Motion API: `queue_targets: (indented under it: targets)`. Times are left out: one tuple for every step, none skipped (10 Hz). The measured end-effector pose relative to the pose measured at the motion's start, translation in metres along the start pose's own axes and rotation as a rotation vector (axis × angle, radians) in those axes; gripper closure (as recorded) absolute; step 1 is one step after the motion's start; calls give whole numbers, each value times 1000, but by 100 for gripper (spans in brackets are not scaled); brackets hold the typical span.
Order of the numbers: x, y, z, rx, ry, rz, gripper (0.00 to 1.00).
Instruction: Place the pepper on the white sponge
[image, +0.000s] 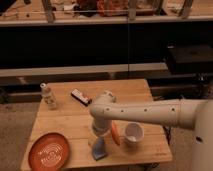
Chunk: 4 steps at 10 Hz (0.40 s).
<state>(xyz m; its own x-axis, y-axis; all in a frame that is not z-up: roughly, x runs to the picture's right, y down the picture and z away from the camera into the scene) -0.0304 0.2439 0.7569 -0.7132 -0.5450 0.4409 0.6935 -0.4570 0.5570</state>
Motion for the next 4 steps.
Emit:
queue_targets:
  targets:
    - [0, 0, 0, 1, 0, 4, 20]
    - [0, 0, 1, 3, -1, 8, 20]
    - [-1, 0, 2, 6, 0, 12, 20]
    - [0, 0, 2, 9, 2, 17, 20]
